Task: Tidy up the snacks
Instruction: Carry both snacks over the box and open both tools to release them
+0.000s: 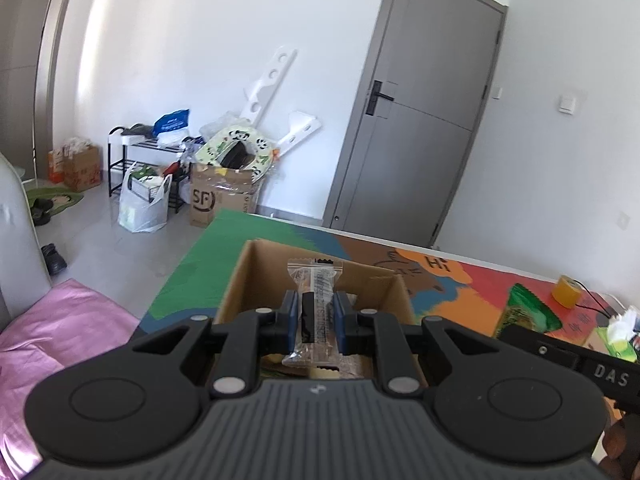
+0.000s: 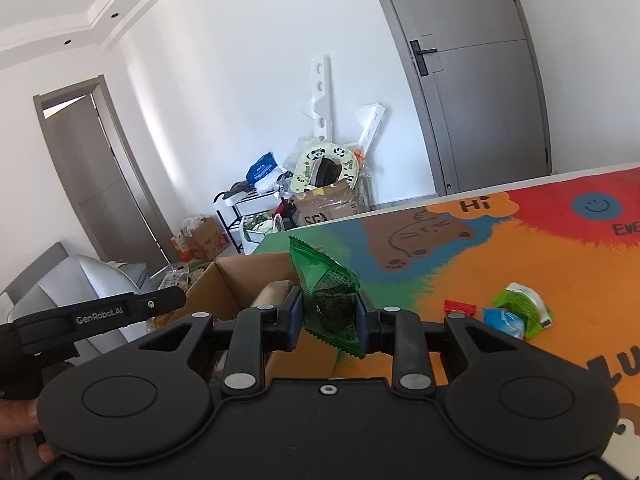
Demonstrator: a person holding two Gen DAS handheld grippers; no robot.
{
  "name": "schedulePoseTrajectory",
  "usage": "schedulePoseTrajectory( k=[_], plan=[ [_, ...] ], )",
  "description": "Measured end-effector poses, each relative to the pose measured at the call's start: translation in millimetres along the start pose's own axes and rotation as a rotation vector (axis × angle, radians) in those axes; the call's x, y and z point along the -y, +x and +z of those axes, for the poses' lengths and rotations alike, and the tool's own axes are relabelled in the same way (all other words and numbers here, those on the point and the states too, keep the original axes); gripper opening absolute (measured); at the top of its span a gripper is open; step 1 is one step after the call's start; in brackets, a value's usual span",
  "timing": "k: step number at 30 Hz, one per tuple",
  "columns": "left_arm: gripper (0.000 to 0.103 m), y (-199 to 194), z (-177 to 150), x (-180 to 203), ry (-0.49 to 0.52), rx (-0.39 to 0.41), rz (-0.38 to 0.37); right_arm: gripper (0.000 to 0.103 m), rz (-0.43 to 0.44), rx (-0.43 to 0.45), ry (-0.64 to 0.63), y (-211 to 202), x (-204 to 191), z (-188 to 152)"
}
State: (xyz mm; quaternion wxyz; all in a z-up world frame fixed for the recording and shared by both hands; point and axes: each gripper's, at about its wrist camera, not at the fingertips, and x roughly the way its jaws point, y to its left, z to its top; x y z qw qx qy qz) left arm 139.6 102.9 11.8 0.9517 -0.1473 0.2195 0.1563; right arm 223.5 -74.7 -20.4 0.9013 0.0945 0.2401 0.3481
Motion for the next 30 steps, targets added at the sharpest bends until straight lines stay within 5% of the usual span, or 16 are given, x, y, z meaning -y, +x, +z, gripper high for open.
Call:
schedulePoseTrajectory(
  k=[17, 23, 25, 30],
  plan=[
    [0.029, 11.6, 4.4, -37.2, -0.082, -0.048, 0.016, 0.028, 0.018, -0.053, -0.055, 38.4, -36.6, 14.0],
    [0.042, 2.0, 7.5, -47.4, -0.098, -0.029, 0.032, 0.031, 0.029, -0.073, -0.064, 56.6, -51.7, 20.4],
    [0.047, 0.9, 8.0, -48.6, -0.102, -0.033, 0.037, 0.045, 0.012, -0.077, -0.073, 59.0, -56.1, 20.7],
    [0.068, -1.5, 8.5, -44.3, -0.077, -0.033, 0.031, 0.046, 0.003, -0.077, -0.061, 51.0, -54.5, 17.4]
  ],
)
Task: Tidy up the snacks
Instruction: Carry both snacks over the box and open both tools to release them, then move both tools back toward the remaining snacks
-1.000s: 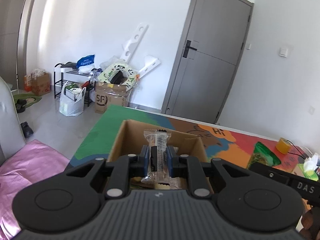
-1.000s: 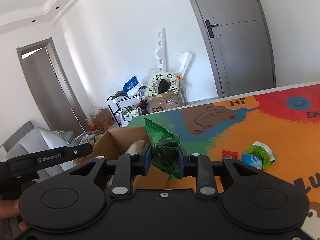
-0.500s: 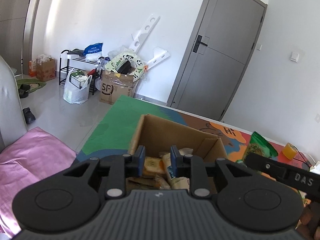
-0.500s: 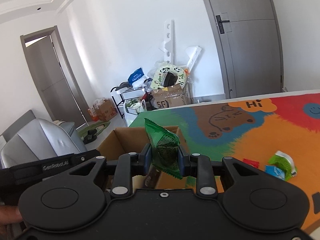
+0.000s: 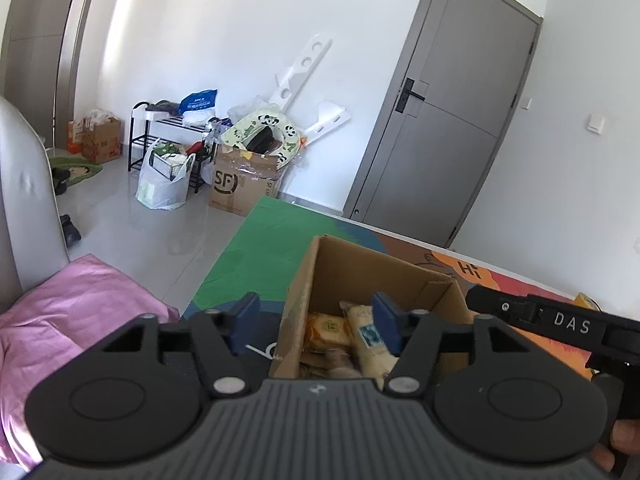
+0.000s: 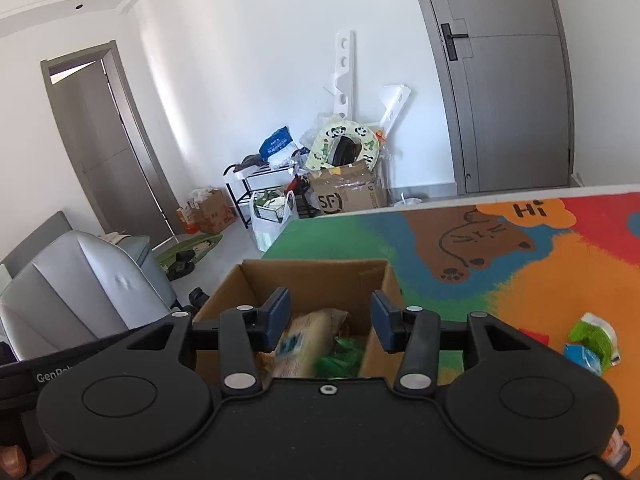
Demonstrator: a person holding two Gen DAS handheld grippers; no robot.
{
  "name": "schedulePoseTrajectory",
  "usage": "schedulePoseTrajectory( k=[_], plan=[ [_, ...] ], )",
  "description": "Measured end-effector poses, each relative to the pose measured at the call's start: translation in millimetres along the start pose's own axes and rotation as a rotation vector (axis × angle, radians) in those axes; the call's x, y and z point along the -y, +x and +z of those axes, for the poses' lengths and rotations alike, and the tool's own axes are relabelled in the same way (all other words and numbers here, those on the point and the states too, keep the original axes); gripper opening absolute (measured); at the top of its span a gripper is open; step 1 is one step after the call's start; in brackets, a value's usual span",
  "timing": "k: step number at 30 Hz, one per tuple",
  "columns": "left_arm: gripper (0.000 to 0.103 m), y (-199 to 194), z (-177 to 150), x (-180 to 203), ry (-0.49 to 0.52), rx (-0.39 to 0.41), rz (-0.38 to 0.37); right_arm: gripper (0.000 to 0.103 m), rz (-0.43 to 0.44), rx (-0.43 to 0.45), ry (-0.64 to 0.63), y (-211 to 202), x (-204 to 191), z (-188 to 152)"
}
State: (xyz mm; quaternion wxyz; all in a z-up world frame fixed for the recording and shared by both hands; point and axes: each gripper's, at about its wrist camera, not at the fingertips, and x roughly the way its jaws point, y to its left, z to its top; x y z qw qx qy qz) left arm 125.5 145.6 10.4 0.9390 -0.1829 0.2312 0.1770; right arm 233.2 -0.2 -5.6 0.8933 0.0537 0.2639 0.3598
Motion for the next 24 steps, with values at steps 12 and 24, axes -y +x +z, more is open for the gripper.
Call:
schedulePoseTrajectory(
  k=[12, 24],
  plan=[
    [0.078, -5.5, -10.9, 26.1, 0.038, -0.028, -0.044, 0.068, -0.095, -0.025, 0.068, -36.5, 33.4, -21.5],
    [0.085, -14.9, -26.5, 70.2, 0.101, -0.037, -0.062, 0.103, -0.176, 0.034, 0.102, -78.1, 69.6, -34.9]
  ],
)
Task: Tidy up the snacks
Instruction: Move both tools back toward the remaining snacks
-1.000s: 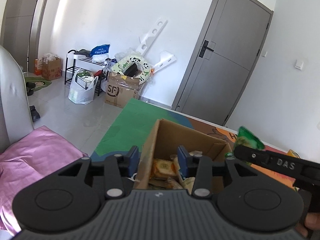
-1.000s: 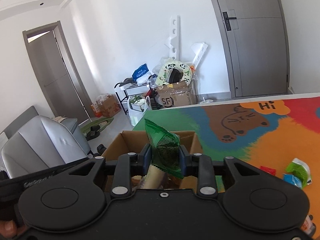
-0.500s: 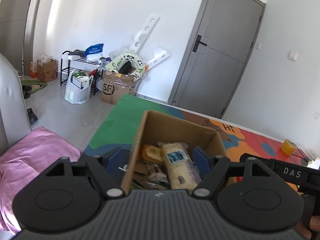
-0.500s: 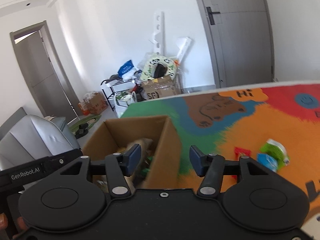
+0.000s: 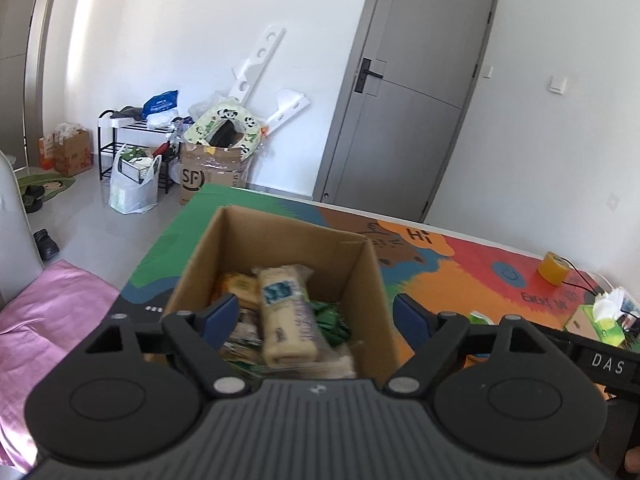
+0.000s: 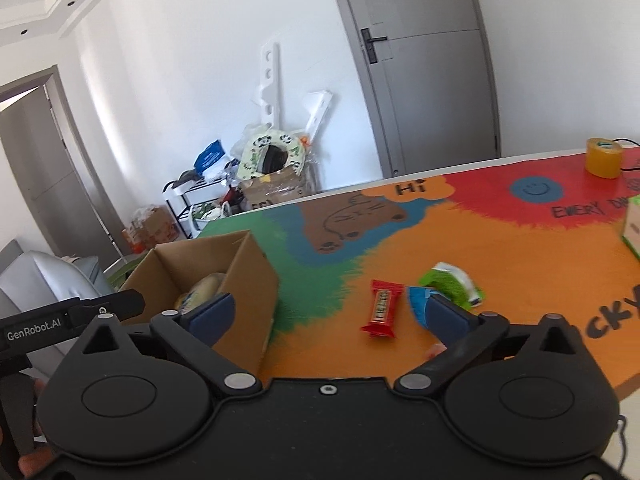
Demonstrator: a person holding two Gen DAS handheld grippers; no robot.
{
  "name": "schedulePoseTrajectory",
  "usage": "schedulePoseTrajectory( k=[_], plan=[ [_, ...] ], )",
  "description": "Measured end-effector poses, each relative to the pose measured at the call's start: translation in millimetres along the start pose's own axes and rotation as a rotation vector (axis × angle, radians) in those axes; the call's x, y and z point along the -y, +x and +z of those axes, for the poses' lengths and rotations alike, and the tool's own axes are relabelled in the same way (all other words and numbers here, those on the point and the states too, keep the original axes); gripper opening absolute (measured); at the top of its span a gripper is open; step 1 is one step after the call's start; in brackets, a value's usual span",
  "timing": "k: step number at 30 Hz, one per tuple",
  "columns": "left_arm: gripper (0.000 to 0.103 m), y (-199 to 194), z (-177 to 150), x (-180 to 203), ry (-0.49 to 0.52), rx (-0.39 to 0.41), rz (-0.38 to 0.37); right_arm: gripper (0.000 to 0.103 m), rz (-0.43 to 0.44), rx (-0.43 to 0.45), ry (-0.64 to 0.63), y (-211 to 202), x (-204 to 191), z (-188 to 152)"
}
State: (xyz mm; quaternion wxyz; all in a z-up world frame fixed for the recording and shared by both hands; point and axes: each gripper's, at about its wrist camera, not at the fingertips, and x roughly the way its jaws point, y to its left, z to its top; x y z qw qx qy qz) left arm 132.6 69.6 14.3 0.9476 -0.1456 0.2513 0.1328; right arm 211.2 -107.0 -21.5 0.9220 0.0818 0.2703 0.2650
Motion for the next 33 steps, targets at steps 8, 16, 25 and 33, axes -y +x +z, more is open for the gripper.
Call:
schedulePoseTrajectory(
  k=[8, 16, 25, 33],
  plan=[
    [0.087, -4.0, -4.4, 24.9, 0.009, 0.001, -0.042, 0.103, -0.03, 0.017, 0.028, -16.4, 26.4, -3.1],
    [0.087, 0.0, -14.3, 57.4, 0.064, -0.032, -0.077, 0.103, -0.06, 0.019, 0.061, -30.5, 53.5, -8.3],
    [0.087, 7.9, -24.4, 87.0, 0.102, -0.065, -0.125, 0.103, -0.097, 0.023, 0.094, -40.7, 79.5, -13.9],
    [0.087, 16.2, -29.9, 109.0, 0.135, -0.081, -0.149, 0.103, -0.126, 0.019, 0.132, -43.8, 102.0, -19.4]
  ],
)
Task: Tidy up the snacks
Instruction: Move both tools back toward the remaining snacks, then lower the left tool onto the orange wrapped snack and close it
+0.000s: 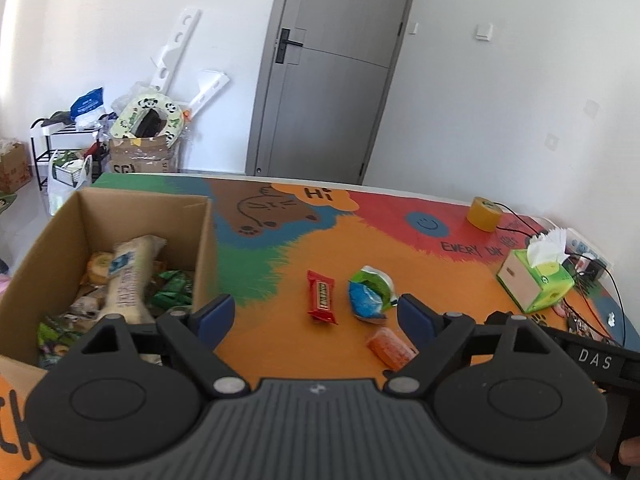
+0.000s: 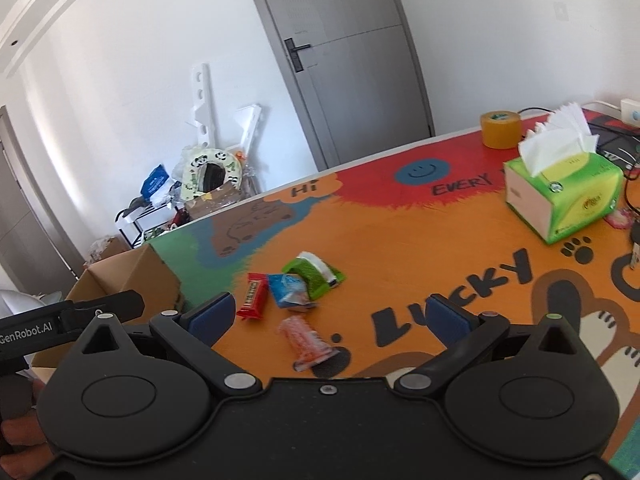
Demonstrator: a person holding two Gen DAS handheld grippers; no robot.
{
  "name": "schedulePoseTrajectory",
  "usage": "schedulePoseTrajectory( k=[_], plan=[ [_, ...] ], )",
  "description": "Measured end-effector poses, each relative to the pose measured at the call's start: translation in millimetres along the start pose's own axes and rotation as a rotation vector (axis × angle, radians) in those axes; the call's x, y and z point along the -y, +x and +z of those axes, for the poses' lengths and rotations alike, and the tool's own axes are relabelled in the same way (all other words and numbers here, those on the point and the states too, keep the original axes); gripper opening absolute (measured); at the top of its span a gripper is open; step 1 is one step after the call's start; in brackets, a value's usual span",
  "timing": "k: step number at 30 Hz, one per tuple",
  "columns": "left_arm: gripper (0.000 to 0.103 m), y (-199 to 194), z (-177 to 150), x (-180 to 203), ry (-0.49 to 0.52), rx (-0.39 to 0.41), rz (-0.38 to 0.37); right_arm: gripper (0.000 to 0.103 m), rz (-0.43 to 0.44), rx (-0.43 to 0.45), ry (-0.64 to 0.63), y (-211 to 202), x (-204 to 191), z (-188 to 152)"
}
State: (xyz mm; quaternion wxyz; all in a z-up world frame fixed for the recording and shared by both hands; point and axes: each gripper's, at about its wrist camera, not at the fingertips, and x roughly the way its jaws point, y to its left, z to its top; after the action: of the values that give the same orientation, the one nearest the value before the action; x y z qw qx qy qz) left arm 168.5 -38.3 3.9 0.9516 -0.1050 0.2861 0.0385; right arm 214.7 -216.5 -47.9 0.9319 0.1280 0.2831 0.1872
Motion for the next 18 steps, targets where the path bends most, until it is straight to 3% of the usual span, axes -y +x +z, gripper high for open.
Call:
schedulePoseTrajectory(
  k=[18],
  plan=[
    [0.087, 37.0, -7.8, 37.0, 0.068, -0.054, -0.04, 0.103, -0.047, -0.05, 0.086, 17.9, 41.6, -12.4]
  ],
)
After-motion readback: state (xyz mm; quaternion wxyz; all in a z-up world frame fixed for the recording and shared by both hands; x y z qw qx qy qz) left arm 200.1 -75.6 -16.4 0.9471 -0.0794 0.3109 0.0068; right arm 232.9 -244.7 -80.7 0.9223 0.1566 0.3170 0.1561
